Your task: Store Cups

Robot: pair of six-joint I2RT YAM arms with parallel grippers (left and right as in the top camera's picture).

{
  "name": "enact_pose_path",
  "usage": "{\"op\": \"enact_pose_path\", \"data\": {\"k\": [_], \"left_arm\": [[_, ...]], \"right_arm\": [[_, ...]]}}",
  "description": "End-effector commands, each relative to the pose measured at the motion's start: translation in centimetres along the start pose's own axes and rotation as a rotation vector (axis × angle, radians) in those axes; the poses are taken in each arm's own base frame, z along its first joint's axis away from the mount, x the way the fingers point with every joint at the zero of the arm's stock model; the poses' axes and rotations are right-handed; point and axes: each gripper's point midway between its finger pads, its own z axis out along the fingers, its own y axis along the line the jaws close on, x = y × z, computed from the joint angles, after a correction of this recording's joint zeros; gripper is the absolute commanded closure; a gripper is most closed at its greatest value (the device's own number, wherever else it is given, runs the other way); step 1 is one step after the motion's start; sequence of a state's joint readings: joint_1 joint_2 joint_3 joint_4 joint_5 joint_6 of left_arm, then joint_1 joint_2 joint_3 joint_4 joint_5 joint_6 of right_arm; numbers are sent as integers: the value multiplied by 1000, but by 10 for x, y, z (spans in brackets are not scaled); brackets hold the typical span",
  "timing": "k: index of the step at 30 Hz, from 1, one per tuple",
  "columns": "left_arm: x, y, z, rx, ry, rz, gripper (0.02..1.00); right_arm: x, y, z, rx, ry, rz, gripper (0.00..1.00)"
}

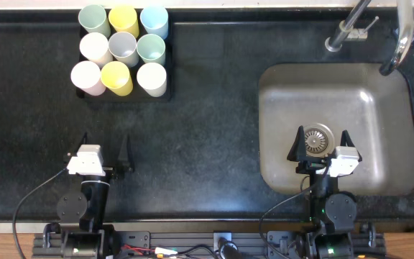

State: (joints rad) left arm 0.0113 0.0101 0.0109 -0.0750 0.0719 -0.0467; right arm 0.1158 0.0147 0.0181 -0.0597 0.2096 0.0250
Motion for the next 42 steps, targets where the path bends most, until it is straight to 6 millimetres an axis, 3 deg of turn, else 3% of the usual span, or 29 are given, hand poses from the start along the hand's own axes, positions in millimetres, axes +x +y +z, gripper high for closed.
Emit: {"op": "enact_pose_path", "data": {"k": [1,11,34,42], "left_arm": [[0,-1,0,6,-4,-7,20],[0,-1,0,6,-4,-7,20],[0,-1,0,6,-4,-7,20],[0,-1,0,6,-4,-7,20]], "right_arm": [[3,-2,0,8,-1,-5,3],[3,-19,0,77,-2,-7,5],[2,-20,0,81,-7,-6,3],[9,10,0,-92,27,-4,3]]}}
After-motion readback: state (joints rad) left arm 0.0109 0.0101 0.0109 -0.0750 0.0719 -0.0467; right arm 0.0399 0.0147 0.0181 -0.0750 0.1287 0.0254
